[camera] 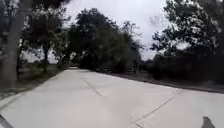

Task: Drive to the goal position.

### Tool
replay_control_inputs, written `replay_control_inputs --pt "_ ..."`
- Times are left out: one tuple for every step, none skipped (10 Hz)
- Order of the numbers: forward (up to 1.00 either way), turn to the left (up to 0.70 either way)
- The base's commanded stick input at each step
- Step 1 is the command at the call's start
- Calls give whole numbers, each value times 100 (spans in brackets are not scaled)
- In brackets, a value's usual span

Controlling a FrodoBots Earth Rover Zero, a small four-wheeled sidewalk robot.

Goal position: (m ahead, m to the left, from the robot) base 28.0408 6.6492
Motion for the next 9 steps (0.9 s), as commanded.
replay_control_inputs --pt "70 0" --pt "70 0" --pt "70 0" --pt "70 0" --pt "70 0" --pt "70 0" --pt "70 0" --pt "70 0" --pt "70 0"
